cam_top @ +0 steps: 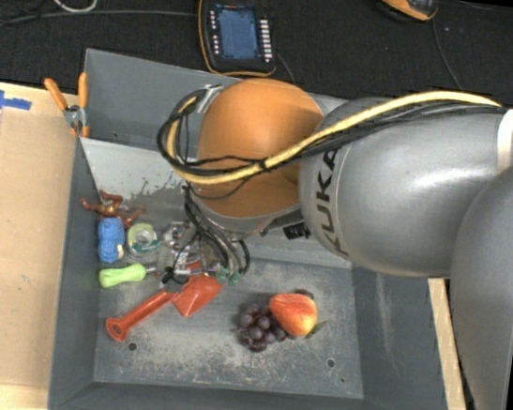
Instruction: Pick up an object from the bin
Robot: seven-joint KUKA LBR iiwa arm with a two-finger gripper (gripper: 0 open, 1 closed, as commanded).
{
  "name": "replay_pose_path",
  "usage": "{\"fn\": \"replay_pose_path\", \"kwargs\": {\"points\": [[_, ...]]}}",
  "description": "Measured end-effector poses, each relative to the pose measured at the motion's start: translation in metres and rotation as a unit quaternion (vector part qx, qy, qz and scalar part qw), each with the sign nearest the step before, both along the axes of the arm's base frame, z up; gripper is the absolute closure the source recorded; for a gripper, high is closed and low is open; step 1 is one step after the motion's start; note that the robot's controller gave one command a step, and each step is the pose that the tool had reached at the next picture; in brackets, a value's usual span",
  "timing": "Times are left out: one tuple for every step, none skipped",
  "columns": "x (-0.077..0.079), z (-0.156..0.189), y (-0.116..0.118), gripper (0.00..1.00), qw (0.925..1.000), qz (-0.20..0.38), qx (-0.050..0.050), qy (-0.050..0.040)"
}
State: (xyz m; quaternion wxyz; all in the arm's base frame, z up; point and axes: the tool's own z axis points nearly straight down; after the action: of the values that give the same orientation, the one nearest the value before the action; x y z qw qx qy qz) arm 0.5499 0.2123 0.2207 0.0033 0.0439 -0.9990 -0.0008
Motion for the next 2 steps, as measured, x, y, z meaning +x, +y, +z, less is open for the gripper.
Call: {"fn": "replay_pose_path", "kwargs": {"points": [[-0.008,0.030,-0.027,1.00,0.9968,0.080,0.001,-0.0020],[-0.046,-0.046,0.021,1.00,0.9994,0.035,0.000,0.0041]]}}
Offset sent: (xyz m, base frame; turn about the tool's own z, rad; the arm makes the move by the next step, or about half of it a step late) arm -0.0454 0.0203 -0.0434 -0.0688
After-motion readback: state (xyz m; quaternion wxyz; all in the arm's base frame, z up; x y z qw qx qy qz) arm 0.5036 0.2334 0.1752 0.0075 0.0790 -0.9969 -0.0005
